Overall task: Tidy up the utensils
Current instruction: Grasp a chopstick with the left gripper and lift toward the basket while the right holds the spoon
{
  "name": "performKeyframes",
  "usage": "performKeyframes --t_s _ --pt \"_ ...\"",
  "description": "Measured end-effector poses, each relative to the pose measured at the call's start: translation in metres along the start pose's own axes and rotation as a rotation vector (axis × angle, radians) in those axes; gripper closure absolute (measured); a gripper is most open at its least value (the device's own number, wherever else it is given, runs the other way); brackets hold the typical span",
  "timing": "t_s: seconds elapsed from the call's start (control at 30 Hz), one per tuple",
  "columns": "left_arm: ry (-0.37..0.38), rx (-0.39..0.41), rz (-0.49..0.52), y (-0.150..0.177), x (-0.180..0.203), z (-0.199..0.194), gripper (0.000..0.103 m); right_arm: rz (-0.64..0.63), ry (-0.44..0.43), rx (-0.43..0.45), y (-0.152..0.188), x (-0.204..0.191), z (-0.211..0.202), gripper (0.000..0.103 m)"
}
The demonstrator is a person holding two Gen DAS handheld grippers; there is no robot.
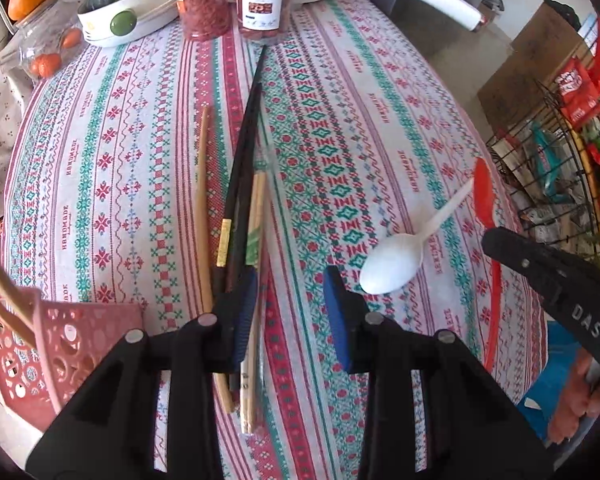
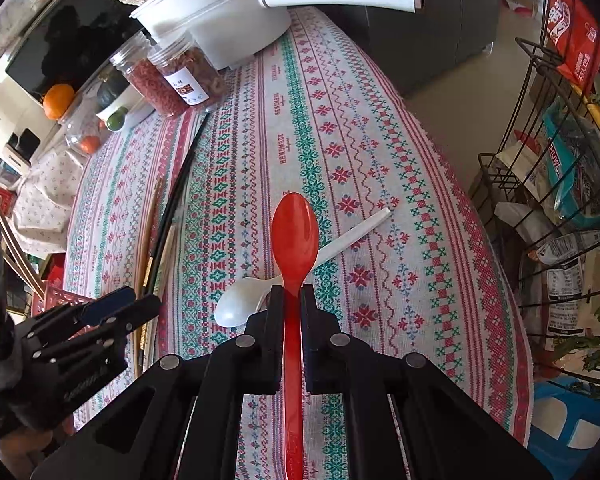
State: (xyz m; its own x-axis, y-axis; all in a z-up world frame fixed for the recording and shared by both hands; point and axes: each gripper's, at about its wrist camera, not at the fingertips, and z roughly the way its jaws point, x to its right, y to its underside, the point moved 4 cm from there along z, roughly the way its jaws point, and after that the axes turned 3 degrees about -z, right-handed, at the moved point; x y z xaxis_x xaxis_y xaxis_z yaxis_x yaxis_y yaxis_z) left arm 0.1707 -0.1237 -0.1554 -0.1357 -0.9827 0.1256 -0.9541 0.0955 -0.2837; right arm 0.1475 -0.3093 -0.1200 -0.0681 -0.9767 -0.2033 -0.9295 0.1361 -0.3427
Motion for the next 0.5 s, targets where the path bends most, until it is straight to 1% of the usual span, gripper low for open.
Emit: performKeyframes --t_s 0.13,0.27,0.4,0.5 --pt "-0.034 -0.039 -0.023 -0.007 -0.003 0.018 0.080 0.002 -0.021 -0.009 -0.001 0.004 0.002 0.096" --pt "-0.087 -0.040 -0.017 -0.011 -0.004 0.026 0.081 -0.005 -0.032 -0.013 -0.002 0.004 0.003 0.096" --pt "-0.114 -0.080 -0.003 -0.013 -0.002 0.036 0.081 -0.006 -0.045 -0.010 -0.002 0.003 0.001 0.096" --pt "-0.132 -0.096 0.003 -0.020 0.002 0.041 0.081 -0.012 -0.045 -0.008 -0.002 0.002 0.000 0.096"
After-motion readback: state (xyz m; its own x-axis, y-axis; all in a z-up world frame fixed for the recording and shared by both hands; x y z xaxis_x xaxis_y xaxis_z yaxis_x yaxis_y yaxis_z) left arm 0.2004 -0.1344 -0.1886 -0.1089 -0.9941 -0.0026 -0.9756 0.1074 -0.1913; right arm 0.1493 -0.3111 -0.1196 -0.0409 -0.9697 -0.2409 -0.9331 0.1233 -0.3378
